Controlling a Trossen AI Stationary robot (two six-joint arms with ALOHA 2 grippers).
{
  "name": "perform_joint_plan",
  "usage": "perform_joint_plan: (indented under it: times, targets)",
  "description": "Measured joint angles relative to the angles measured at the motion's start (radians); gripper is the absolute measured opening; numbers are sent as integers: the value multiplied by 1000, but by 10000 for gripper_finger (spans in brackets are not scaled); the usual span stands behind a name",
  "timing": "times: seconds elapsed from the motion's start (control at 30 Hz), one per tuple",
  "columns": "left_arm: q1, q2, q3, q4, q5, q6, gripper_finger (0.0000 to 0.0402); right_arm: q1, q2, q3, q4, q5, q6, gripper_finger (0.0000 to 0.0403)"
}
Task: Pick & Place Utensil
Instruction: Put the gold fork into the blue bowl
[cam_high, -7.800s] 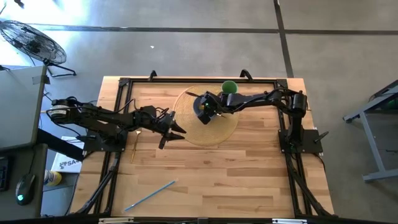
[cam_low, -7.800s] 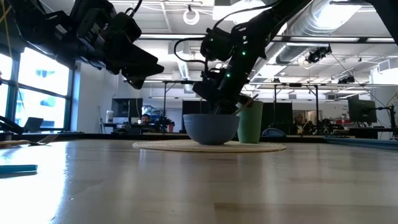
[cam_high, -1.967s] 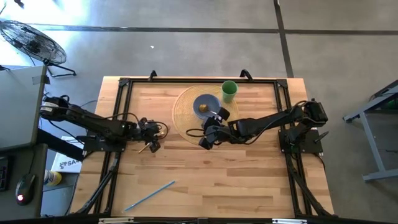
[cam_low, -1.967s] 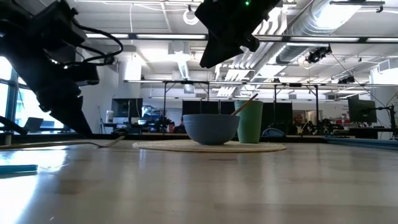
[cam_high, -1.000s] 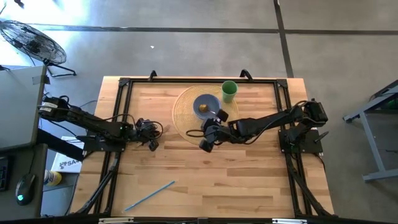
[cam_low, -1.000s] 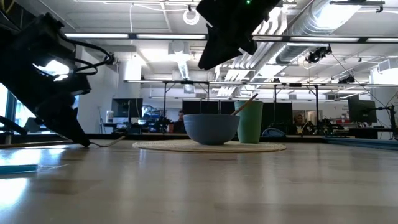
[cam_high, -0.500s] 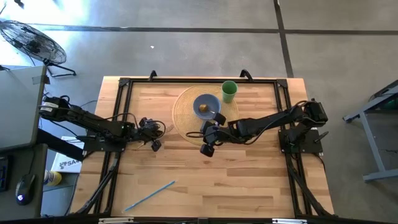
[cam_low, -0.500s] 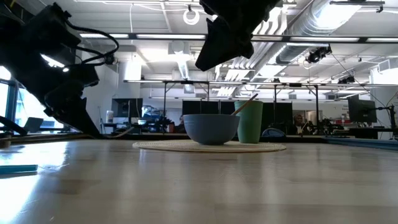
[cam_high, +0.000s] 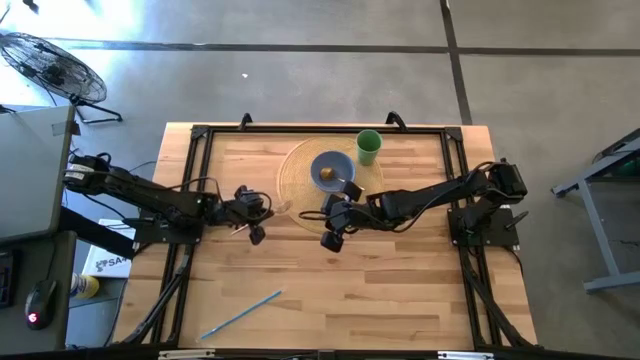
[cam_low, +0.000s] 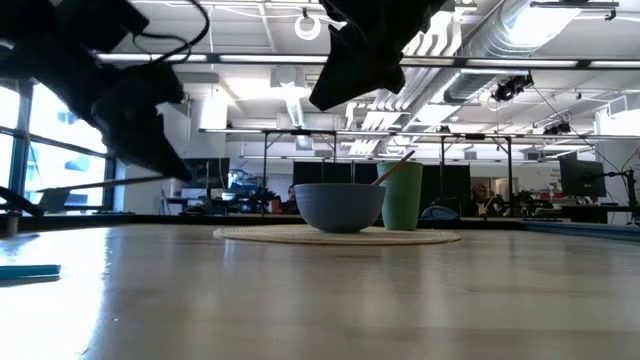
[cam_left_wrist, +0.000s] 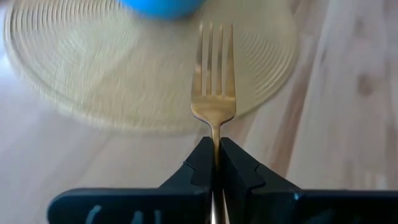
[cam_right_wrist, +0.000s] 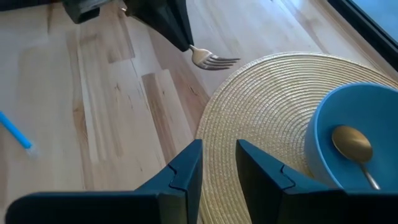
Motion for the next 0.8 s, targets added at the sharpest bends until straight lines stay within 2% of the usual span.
perform_joint_plan:
  times: [0.27, 0.43, 0.57, 0.7, 0.8]
  targets:
    - [1, 41, 137, -10, -26, 141, 6, 0, 0, 0, 7, 0, 0, 90]
    - [94, 154, 300, -144, 12, 206, 5, 0, 0, 0, 11, 0, 0, 91]
    - [227, 250, 433, -247, 160, 292, 5, 0, 0, 0, 15, 0, 0, 90]
    - [342, 335, 545, -280, 344, 403, 6, 0, 0, 0, 22, -3, 0, 91]
    - [407, 409, 635, -319, 408, 435, 6, 0, 0, 0, 24, -3, 0, 91]
